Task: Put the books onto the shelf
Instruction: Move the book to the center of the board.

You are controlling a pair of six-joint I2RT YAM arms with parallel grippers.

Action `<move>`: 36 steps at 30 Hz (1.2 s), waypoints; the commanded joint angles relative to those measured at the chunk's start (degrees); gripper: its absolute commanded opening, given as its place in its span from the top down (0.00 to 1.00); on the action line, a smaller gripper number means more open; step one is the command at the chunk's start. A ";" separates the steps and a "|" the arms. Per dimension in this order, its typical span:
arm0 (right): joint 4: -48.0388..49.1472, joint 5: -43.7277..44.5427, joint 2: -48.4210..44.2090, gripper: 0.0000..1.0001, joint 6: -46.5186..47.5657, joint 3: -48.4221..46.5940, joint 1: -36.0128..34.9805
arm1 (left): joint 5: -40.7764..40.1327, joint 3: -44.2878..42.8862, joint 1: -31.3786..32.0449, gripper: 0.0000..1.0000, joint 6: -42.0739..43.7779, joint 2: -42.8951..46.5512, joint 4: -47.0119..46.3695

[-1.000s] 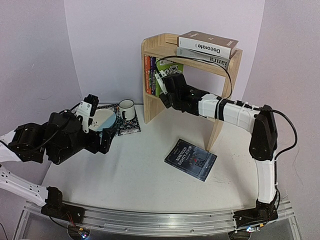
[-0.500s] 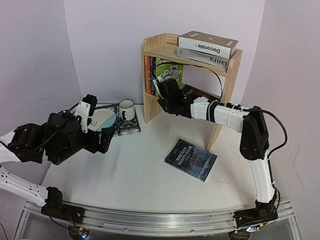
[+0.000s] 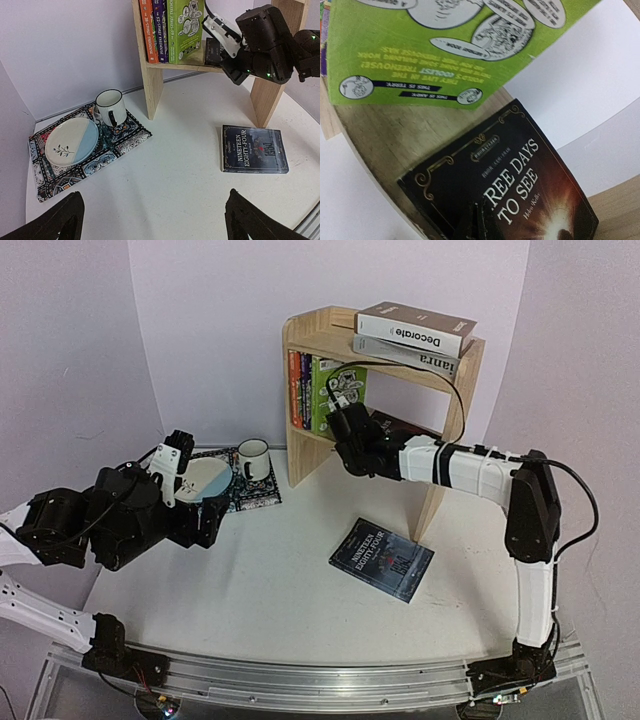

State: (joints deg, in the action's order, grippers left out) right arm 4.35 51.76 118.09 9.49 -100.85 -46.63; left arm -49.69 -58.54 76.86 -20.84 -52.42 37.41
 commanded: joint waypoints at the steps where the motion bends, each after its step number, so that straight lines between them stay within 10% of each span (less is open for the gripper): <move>1: -2.37 3.89 -5.17 1.00 -2.91 2.45 0.10 | -0.59 -0.97 -0.20 0.00 0.63 -0.02 -1.45; 16: -3.47 -2.47 -12.63 1.00 0.85 6.31 -5.37 | 0.55 -0.41 -0.26 0.00 -0.98 -0.98 -1.65; 36: -4.92 -31.96 -37.89 0.58 -15.52 46.74 -8.76 | 7.55 10.40 -0.59 0.00 -11.30 -13.06 -27.85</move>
State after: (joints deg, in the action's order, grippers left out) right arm -0.30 25.96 83.69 -1.49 -58.86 -55.33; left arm -44.20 -48.83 76.80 -27.19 -61.77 19.73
